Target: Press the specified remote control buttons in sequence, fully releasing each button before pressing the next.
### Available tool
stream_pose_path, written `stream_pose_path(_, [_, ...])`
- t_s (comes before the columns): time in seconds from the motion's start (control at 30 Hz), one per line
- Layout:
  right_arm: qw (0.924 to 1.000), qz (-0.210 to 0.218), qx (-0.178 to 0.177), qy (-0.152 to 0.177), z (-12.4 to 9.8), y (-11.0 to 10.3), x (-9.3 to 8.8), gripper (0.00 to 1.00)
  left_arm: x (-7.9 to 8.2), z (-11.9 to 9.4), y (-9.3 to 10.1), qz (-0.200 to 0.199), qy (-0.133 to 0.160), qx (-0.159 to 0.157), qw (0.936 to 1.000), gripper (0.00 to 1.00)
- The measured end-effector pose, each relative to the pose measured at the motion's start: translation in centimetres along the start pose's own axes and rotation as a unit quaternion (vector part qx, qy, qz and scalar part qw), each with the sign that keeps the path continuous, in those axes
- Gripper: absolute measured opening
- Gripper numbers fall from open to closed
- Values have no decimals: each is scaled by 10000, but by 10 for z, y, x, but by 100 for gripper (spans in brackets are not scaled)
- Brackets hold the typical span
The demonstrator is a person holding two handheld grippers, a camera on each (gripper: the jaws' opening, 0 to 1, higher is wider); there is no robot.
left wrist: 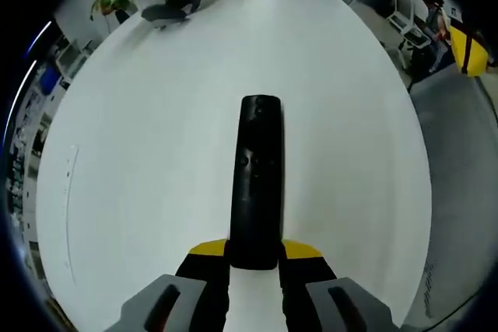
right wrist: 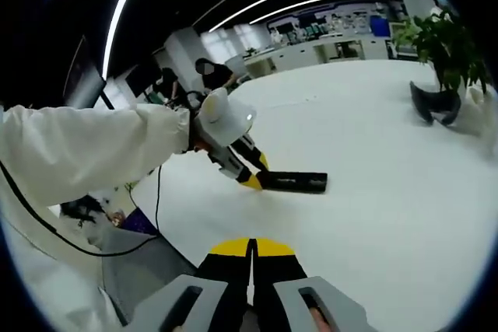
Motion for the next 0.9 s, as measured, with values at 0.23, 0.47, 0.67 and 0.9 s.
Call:
stream_pose_path(0.23, [9999, -81, 52, -123, 2, -6, -4, 0, -2, 0, 17, -1, 85, -5, 10000, 22])
stream_pose_path(0.47, [9997, -132, 10, -191, 2, -7, -5, 0, -4, -2, 32, 17, 127, -12, 9999, 22])
stream_pose_path(0.67, [9996, -146, -29, -260, 4, -6, -7, 0, -5, -2, 43, 41, 149, -18, 9999, 22])
stream_pose_path(0.9, [9988, -125, -62, -459, 6, -6, -11, 0, -6, -4, 59, 106, 119, -30, 9999, 22])
Point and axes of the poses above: the point that each gripper's makers call its tool centre point, and the gripper's own axes: z roughly forward along the fingers, y roughly to its right, x roughly out of its top, the point moved 7 cm from there along -z, roughly backward along the fingers, and after that the axes turned 10 degrees about -y, right-handed, at the moved point
